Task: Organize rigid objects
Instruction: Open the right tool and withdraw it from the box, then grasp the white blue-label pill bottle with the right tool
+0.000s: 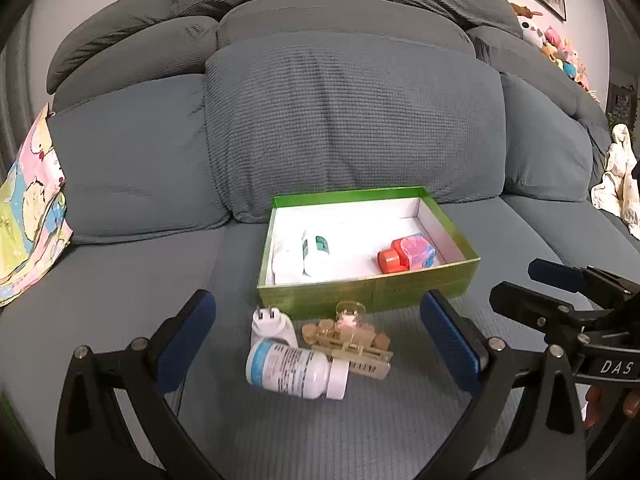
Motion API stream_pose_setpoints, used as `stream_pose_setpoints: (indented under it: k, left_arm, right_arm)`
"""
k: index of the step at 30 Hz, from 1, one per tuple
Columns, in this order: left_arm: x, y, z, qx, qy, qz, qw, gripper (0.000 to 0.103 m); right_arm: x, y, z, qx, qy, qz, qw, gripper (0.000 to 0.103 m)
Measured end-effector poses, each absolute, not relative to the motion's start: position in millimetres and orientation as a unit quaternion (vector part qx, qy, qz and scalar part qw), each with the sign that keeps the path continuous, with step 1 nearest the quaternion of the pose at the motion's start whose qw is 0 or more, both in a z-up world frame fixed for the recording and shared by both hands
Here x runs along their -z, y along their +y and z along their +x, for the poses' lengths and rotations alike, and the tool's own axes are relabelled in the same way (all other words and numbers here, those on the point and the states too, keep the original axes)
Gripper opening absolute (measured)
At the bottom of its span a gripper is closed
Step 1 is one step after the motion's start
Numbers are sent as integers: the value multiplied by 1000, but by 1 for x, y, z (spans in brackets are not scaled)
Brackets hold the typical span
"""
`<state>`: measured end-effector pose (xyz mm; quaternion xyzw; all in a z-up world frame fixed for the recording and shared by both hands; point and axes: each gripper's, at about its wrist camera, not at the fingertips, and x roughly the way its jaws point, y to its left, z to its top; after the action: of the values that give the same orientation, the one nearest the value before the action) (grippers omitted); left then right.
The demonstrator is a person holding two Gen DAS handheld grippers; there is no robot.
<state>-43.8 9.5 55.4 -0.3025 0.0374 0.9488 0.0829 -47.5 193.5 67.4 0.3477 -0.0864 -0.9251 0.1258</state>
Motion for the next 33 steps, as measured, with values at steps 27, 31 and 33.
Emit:
stream_pose_setpoints:
  k: [27, 31, 33]
  left_arm:
    - [25, -49, -48, -905, -46, -416, 80, 102]
    - [42, -67, -51, -893, -78, -436, 83, 102]
    - [47, -73, -50, -888, -91, -442, 89, 102]
  right_arm:
    - [-10, 159, -40, 893, -73, 419, 147, 84]
    - [6, 149, -43, 883, -65, 437, 160, 84]
    - [14, 144, -43, 878, -58, 445, 167, 84]
